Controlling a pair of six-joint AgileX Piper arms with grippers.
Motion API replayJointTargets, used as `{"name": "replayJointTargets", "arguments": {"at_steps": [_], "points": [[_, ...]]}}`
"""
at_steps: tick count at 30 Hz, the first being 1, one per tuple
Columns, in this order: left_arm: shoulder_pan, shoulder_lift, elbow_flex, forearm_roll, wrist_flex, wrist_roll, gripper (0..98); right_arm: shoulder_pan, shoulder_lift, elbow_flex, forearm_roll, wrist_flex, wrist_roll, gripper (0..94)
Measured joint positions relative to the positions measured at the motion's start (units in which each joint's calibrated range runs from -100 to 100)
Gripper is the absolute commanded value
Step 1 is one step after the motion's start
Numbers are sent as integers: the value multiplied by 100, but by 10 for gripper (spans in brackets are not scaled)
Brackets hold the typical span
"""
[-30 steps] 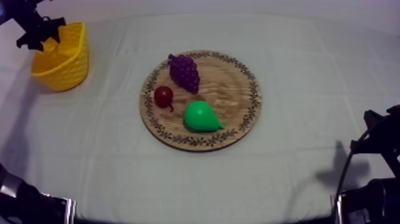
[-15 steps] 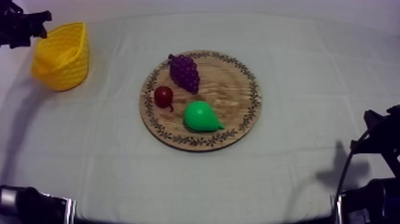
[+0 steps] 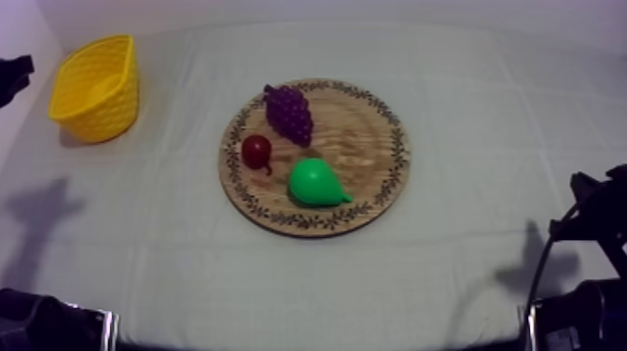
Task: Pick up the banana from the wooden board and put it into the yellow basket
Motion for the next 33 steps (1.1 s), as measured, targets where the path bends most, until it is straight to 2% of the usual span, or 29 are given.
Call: {"name": "replayJointTargets", "arguments": {"at_steps": [5,18,25,33], "points": [[118,-1132,704,-6,-396,-88,8,0,0,0,0,0,-2,6],[204,-3609,1757,-35,-1019,-168,0,0,0,0,0,0,-2,6],[278,-4534,2364,-35,-1395,-123,0,0,0,0,0,0,-2,6],[169,-5036,3299,-28,-2144,-72,1,0,0,0,0,0,-2,6]]}}
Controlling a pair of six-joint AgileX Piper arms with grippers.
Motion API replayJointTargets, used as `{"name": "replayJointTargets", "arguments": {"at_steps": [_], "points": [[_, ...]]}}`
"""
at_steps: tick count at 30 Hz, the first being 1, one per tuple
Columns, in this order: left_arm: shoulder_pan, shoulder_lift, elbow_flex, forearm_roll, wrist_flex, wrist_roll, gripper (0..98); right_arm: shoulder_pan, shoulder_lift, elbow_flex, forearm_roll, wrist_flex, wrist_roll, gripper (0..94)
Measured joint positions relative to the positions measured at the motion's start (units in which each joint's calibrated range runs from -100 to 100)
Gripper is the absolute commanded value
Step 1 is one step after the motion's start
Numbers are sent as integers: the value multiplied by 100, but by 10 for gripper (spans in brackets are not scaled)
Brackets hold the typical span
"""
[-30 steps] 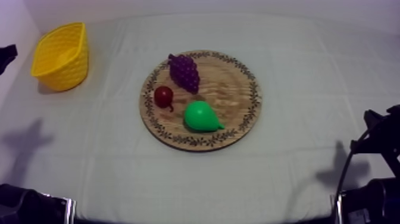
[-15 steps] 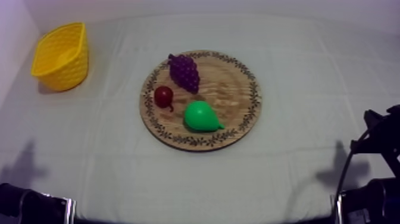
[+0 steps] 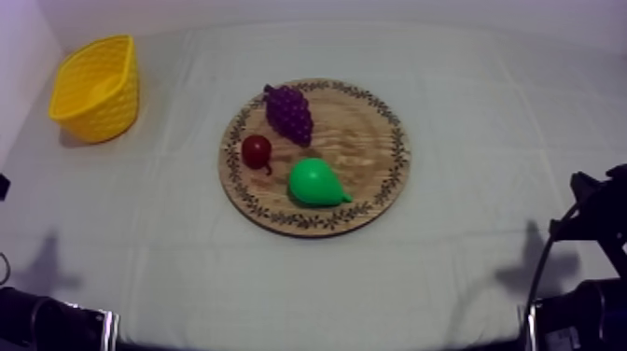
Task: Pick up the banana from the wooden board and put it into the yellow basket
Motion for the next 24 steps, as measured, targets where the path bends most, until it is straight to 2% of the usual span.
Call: {"name": "replayJointTargets", "arguments": {"at_steps": [11,14,18,24], "points": [[-104,-45,1544,-9,-1143,101,1,0,0,0,0,0,0,6],[-103,-45,1798,17,-1105,85,1,0,0,0,0,0,0,6],[-105,-47,1867,196,-880,-27,7,0,0,0,0,0,0,6],[-110,-47,1883,454,-481,-371,2,0,0,0,0,0,0,6]]}}
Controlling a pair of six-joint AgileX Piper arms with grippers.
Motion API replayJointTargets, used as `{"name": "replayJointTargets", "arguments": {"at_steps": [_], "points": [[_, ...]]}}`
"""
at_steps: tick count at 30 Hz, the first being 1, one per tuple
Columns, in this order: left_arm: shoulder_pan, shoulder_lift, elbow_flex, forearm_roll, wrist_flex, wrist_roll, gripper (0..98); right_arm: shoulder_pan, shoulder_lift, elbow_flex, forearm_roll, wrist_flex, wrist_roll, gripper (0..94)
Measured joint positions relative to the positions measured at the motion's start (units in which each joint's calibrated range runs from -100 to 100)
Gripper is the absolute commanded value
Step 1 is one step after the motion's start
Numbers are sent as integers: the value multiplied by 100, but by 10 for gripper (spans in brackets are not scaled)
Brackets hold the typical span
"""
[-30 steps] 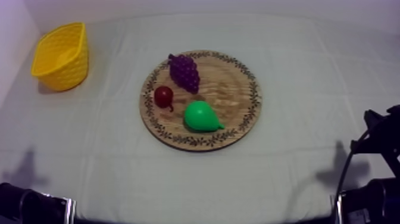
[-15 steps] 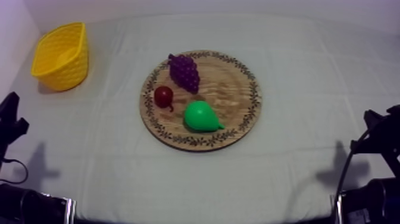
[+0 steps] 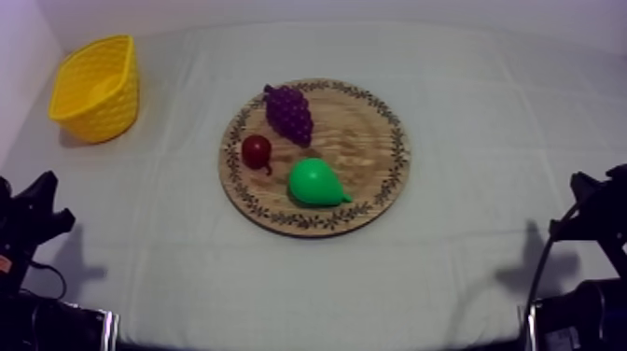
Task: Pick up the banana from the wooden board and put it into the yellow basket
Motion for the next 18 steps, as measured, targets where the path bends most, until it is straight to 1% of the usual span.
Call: {"name": "replayJointTargets", "arguments": {"at_steps": [4,7,10,15,18], "points": [[0,0,0,60,127,-169,1,0,0,0,0,0,0,6],[0,0,5,108,216,-144,1,0,0,0,0,0,0,6],[0,0,5,127,253,35,1,0,0,0,0,0,0,6],[0,0,5,133,270,603,1,0,0,0,0,0,0,6],[0,0,5,133,269,818,1,0,0,0,0,0,-4,6]]}}
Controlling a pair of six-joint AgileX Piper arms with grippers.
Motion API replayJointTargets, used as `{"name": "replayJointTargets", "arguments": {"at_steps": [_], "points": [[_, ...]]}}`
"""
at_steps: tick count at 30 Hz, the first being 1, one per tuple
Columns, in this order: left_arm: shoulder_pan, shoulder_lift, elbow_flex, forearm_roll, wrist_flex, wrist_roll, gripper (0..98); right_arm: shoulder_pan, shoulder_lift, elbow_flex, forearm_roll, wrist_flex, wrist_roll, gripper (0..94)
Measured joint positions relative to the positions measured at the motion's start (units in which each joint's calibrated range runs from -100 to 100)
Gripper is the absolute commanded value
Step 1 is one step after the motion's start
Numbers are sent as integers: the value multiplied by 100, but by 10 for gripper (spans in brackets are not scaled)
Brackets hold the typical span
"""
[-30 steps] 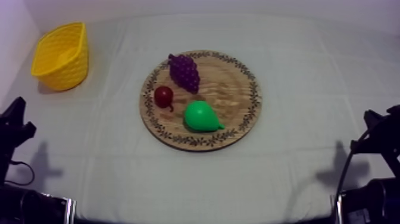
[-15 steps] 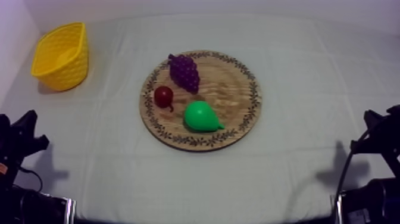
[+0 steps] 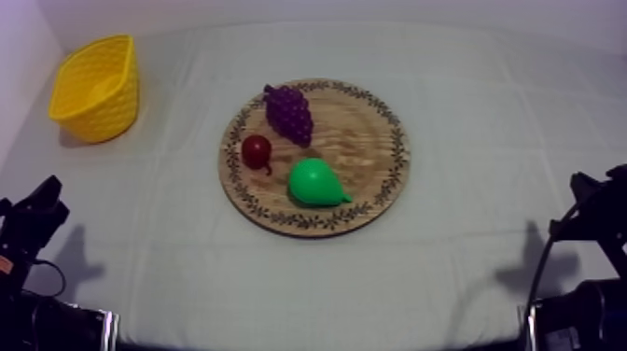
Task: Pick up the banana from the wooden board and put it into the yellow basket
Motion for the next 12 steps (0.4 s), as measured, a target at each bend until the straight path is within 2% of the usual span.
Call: {"name": "replayJointTargets", "arguments": {"at_steps": [12], "points": [[-3,0,0,0,0,2,1,0,0,0,0,0,2,6]]}}
